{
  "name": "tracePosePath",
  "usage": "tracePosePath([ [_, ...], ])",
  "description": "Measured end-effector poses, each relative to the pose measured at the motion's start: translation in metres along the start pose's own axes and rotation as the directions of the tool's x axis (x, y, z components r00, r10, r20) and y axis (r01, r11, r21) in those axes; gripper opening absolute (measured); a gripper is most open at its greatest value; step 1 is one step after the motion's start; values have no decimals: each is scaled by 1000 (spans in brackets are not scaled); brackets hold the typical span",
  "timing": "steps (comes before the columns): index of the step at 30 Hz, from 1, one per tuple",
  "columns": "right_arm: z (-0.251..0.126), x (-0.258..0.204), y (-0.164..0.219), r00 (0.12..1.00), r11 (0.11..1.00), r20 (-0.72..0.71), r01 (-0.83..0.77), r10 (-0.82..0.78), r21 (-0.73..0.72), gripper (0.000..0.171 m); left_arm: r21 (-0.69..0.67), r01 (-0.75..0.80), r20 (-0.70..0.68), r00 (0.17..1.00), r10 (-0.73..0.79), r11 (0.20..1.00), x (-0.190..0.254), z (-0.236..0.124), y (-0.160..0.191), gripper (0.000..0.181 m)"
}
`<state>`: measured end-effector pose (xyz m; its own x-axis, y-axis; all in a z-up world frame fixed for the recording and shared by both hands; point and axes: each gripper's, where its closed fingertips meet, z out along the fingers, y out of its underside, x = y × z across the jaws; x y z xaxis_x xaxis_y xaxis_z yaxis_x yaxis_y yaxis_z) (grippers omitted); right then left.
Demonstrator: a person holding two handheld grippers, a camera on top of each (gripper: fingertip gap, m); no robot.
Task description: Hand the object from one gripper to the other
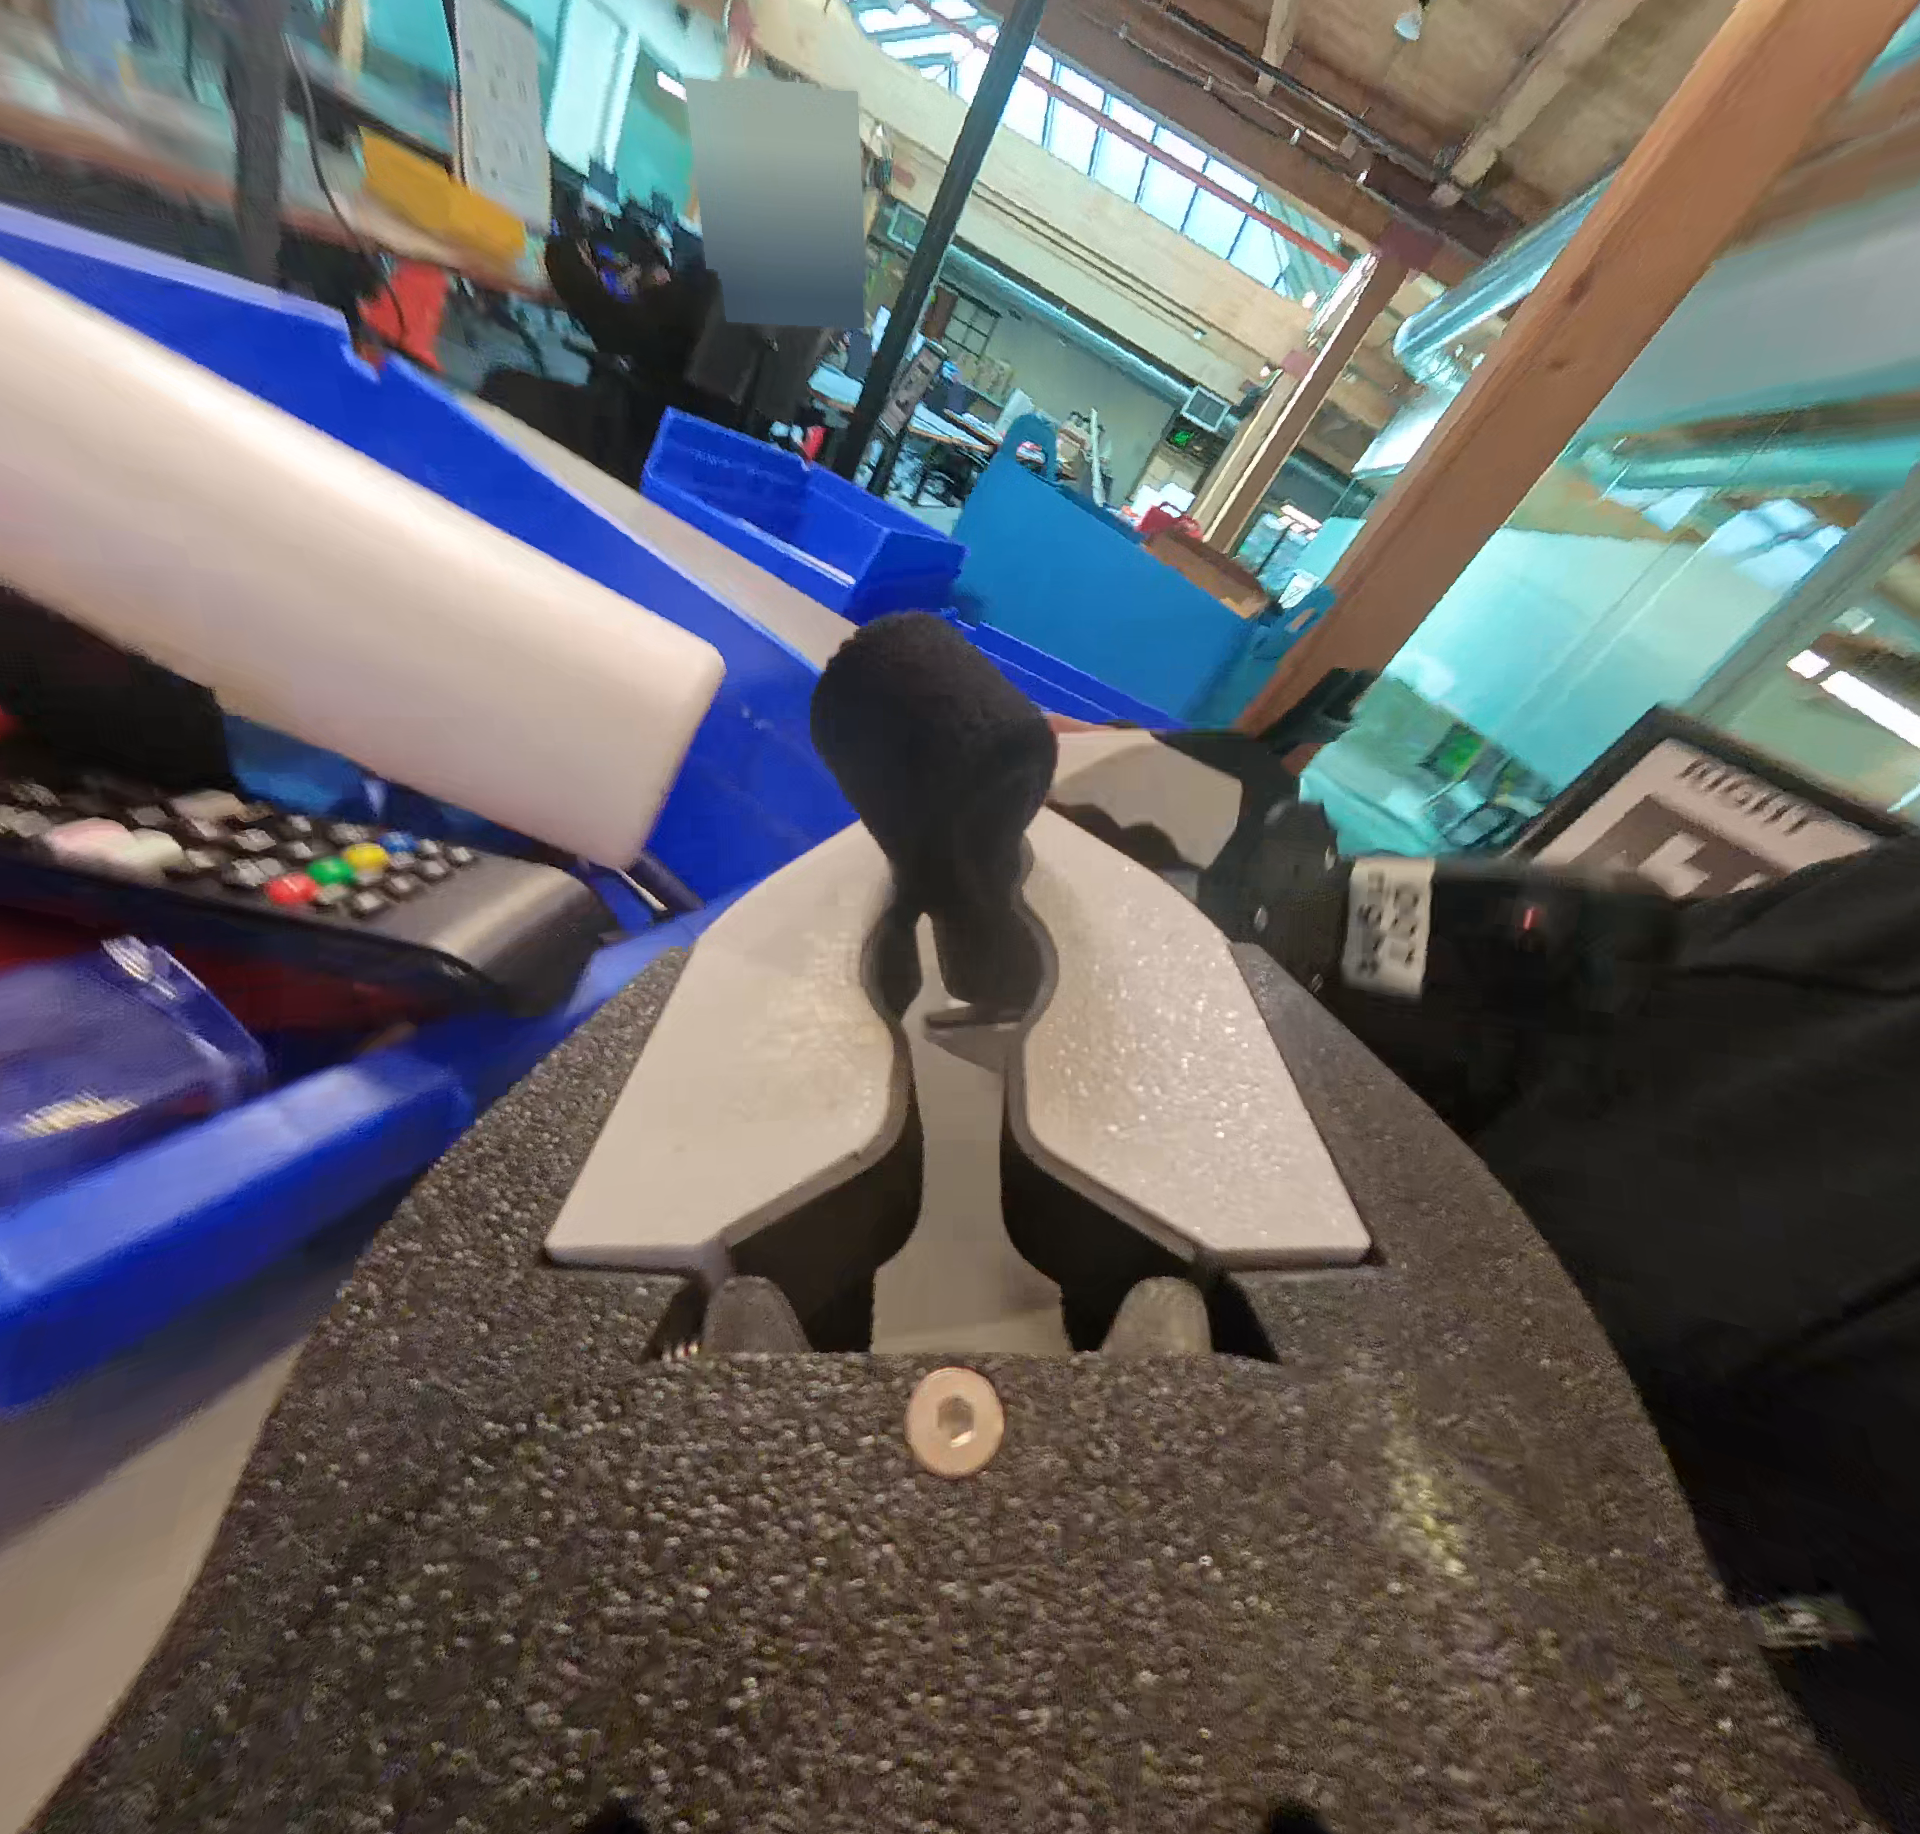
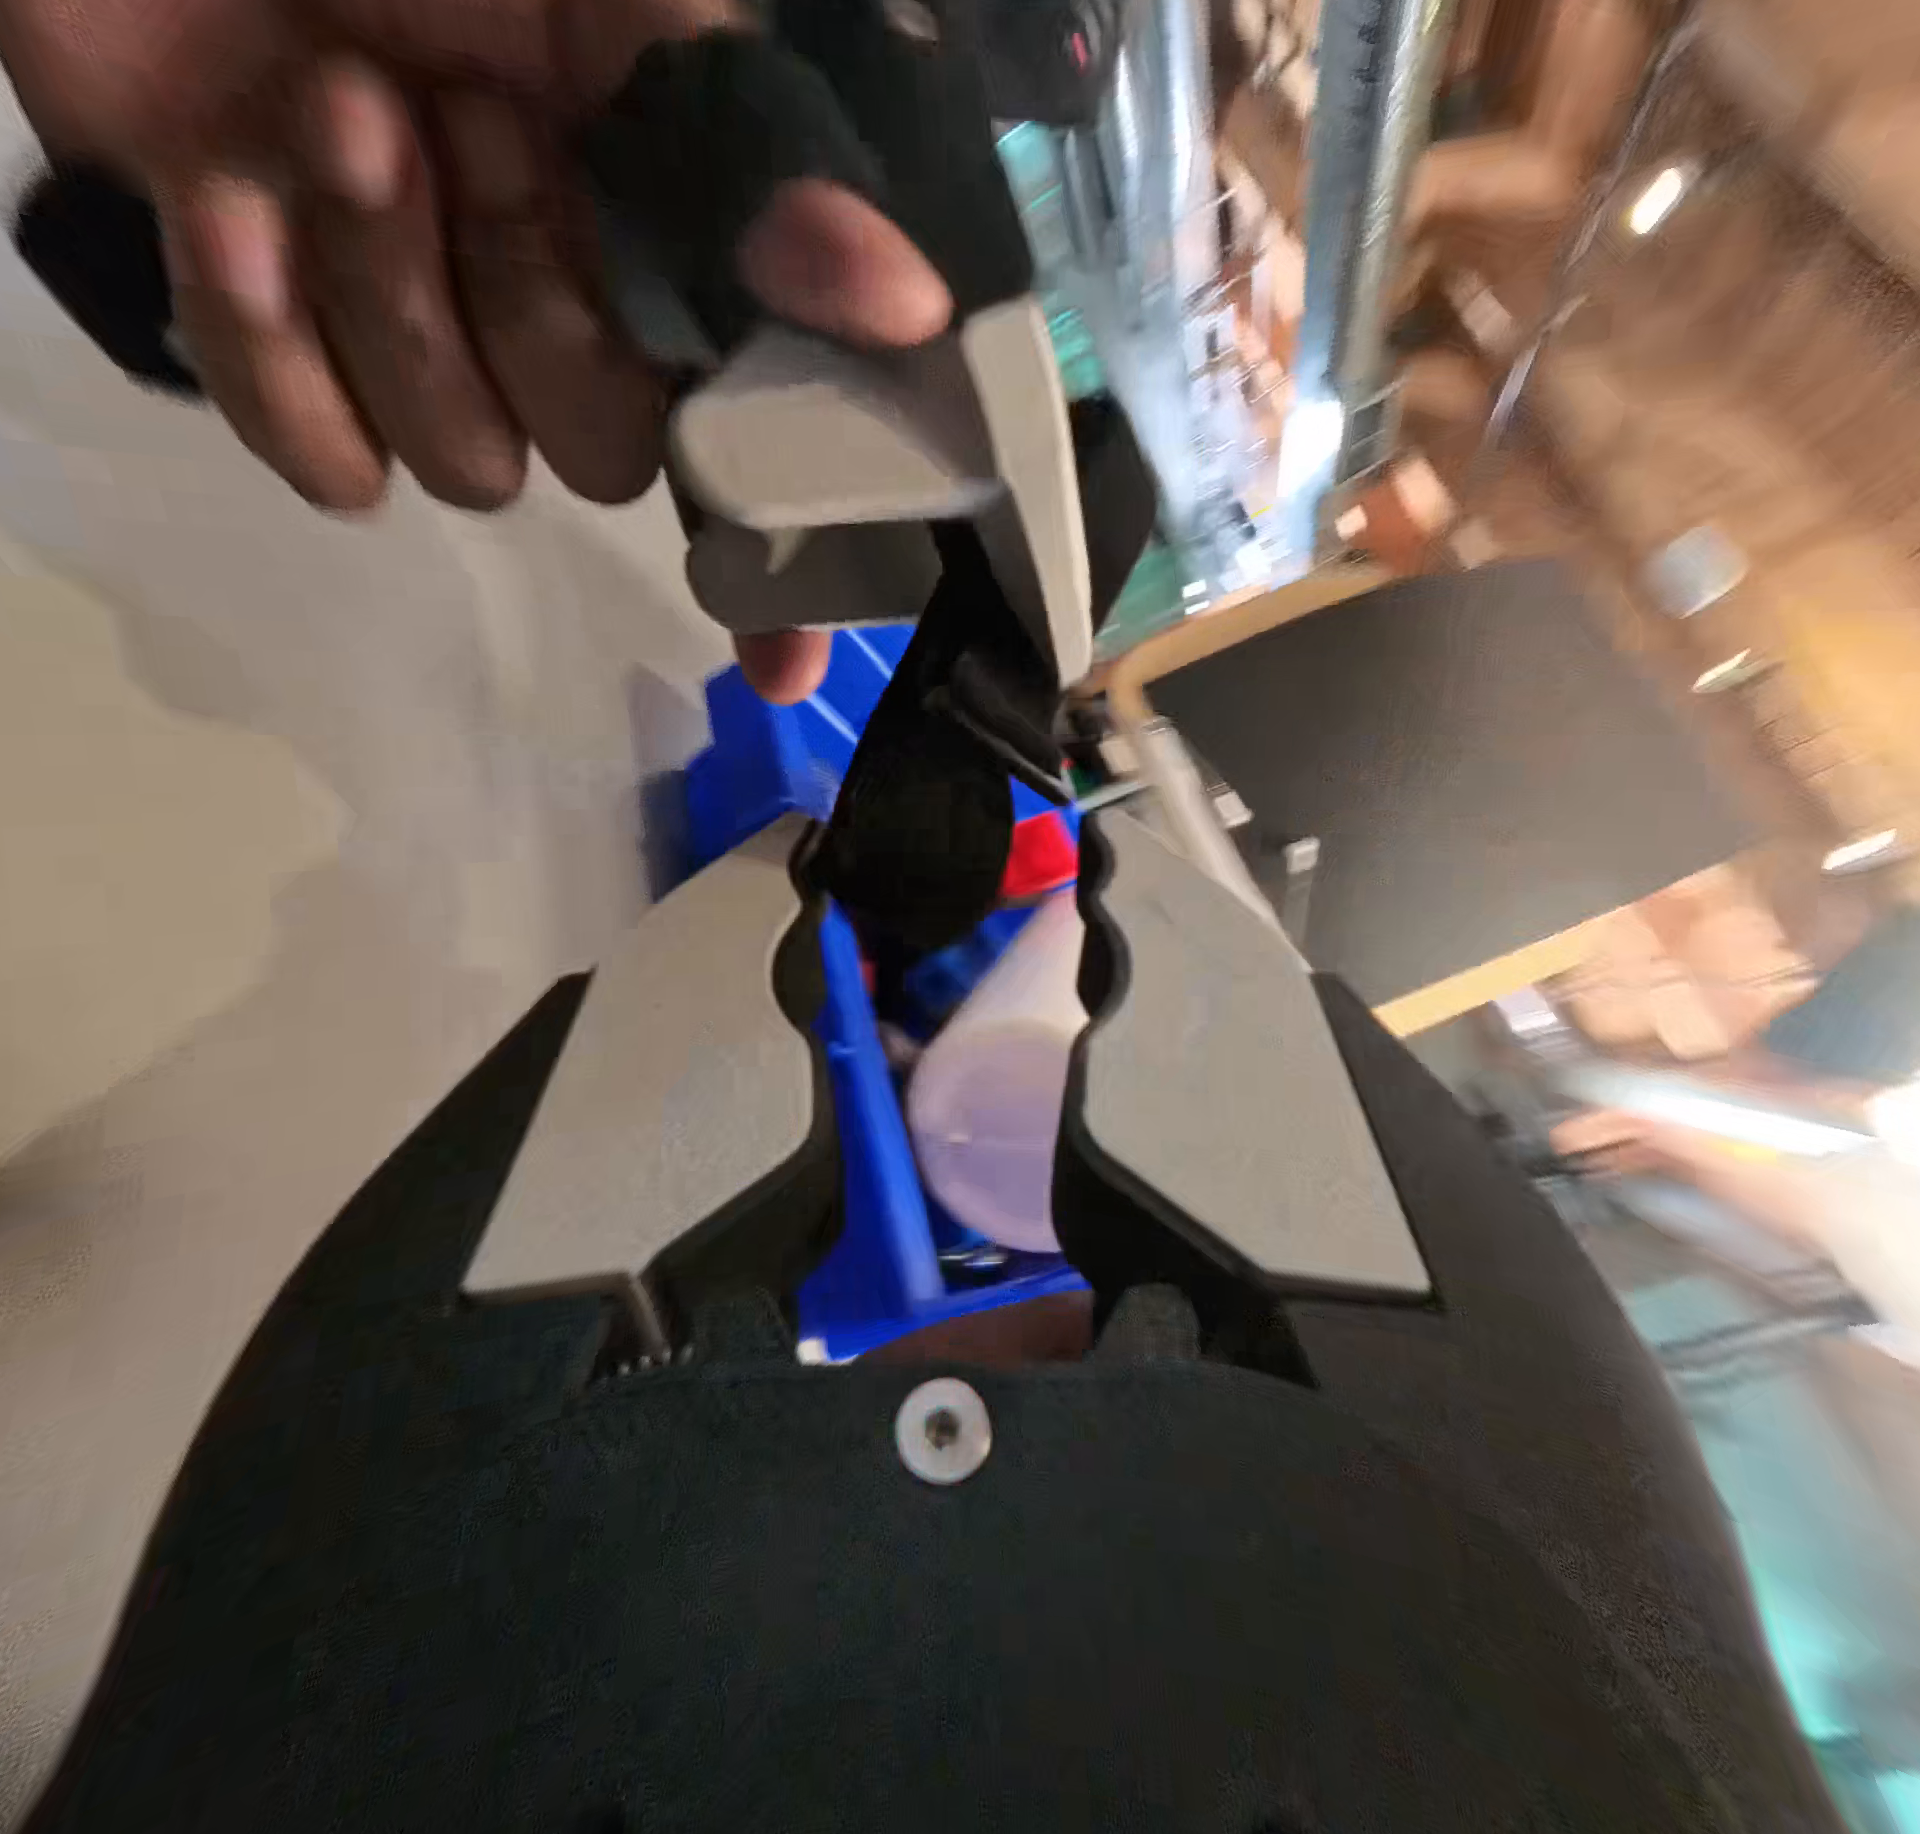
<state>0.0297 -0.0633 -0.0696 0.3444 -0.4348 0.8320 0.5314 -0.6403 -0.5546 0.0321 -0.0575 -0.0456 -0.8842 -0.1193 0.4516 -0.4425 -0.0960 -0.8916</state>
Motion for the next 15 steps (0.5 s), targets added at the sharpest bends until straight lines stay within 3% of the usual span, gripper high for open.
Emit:
tracePosePath([
  [3,-2,0,0,941,952,156,-307,301,16,57,5,-224,36,974,224,974,1,-5,-8,12],
  [6,-7,-8,-7,828,873,319,-487,461,2,63,-38,-442,42,896,443,896,4,-6,-6,12],
  [11,-9,-22,-19,720,806,423,-591,550,-42,66,-143,-750,-71,659,749,646,21,-1,24,12],
  [15,-9,-41,-14,678,807,477,-577,559,-127,55,-118,-880,-200,474,857,460,43,1,49,12],
])
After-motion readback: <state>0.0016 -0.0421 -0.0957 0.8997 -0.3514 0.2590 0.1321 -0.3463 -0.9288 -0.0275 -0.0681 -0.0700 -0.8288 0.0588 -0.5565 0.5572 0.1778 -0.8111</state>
